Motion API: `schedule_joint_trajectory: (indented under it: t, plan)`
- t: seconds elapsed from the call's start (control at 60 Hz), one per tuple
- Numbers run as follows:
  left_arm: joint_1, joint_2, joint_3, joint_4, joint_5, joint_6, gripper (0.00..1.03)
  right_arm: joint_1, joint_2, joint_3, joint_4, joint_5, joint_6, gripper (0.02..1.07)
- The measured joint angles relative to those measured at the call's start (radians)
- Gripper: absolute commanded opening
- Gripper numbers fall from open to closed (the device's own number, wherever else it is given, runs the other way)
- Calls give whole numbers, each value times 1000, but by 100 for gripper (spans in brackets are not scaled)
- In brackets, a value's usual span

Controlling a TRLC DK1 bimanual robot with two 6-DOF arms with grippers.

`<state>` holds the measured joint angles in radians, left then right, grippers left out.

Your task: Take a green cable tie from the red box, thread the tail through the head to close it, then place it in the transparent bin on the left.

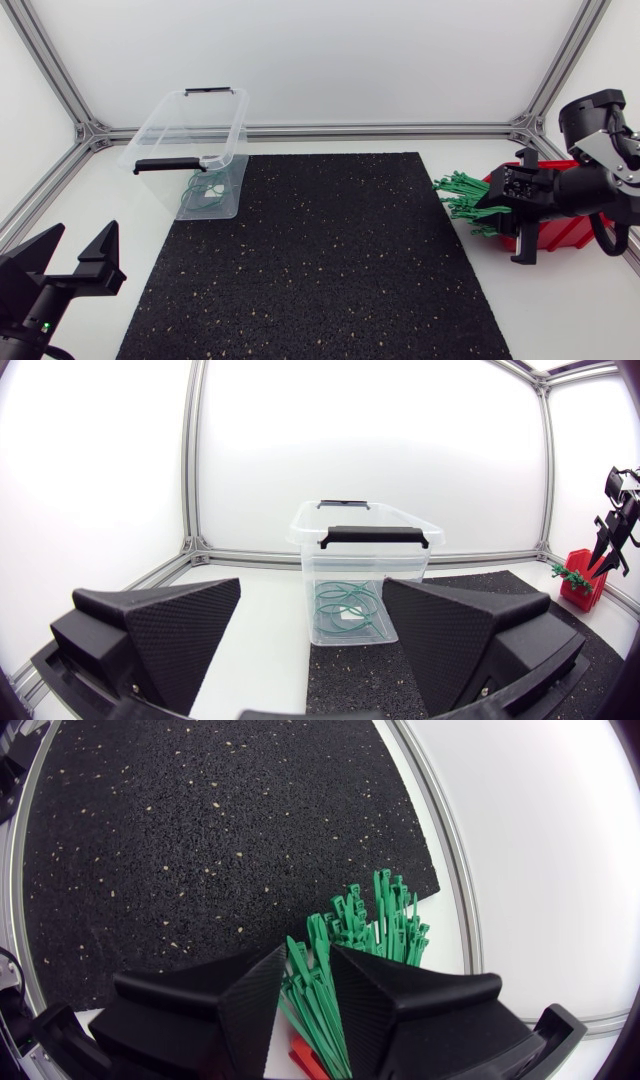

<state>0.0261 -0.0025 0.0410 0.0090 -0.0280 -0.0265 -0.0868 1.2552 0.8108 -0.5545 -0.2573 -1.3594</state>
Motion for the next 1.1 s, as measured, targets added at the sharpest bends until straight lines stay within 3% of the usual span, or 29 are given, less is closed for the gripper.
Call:
schedule_joint_trajectory:
  t: [0.3, 1.1]
  plan:
    - [0, 0, 0, 0, 0, 0, 99, 8, 68, -10, 61, 26, -7, 31]
    - [0, 0, 0, 0, 0, 0, 99, 6, 89, 10, 65, 45, -26, 23]
